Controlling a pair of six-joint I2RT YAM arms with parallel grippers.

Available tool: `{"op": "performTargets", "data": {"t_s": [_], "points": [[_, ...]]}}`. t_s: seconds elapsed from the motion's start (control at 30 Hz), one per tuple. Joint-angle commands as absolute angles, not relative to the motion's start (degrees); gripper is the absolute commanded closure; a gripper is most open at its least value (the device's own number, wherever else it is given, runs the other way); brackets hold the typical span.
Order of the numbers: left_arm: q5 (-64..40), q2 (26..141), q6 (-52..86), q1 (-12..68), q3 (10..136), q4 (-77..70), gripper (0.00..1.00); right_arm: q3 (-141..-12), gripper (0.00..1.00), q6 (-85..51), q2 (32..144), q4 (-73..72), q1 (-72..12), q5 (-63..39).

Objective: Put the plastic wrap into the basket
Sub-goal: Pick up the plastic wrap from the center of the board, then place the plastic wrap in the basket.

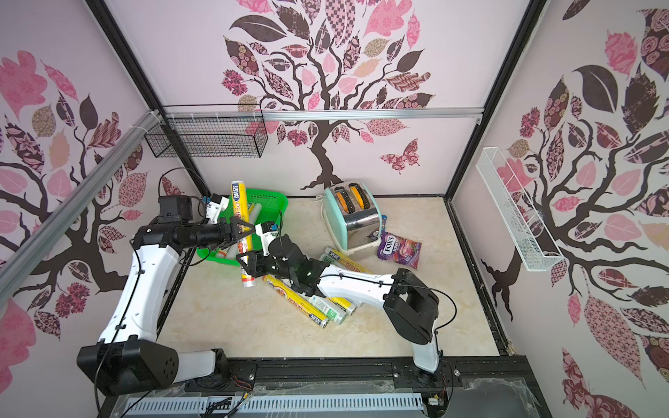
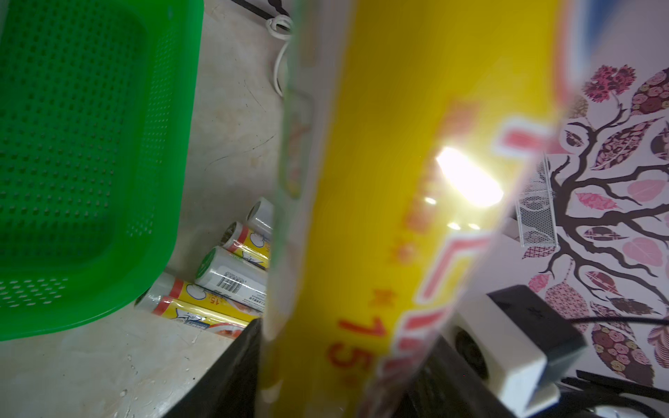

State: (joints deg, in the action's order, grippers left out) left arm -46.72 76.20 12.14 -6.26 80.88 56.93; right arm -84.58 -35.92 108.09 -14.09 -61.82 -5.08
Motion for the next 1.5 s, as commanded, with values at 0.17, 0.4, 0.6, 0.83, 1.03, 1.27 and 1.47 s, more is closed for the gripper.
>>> {"op": "performTargets", "data": {"t_s": [0.17, 0.4, 0.6, 0.83, 1.03, 1.27, 1.47], "points": [[-44.87, 77.71, 10.72, -5.49, 82.95, 57.24, 0.49, -87.51, 0.58, -36.52, 108.32, -14.9, -61.44, -3.0], [-43.83, 77.87, 9.49, -5.45, 82.75, 57.88, 0.61, -80.23, 0.43, -38.13, 105.27, -20.84, -61.06, 0.46], [-40.24, 78.3, 6.95, -5.49, 83.25, 58.57, 0.62, -76.76, 0.35, -33.36, 100.72, -19.65, -60.57, -3.37], [-33.57, 80.5, 1.01, -5.44, 85.21, 59.51, 0.61, -67.19, 0.25, -19.85, 92.14, -17.48, -60.64, -9.58], [-27.28, 81.79, -3.23, -3.65, 86.38, 59.73, 0.6, -62.36, 0.01, -6.11, 82.69, -5.61, -60.62, -10.32], [-13.51, 86.59, -9.47, 3.52, 90.71, 61.08, 0.6, -61.79, 0.01, 5.06, 76.28, 7.6, -60.61, -4.43], [-3.47, 95.31, -11.24, 5.64, 98.04, 61.43, 0.61, -61.35, 0.01, 6.38, 73.64, 9.71, -60.61, 4.99]]}}
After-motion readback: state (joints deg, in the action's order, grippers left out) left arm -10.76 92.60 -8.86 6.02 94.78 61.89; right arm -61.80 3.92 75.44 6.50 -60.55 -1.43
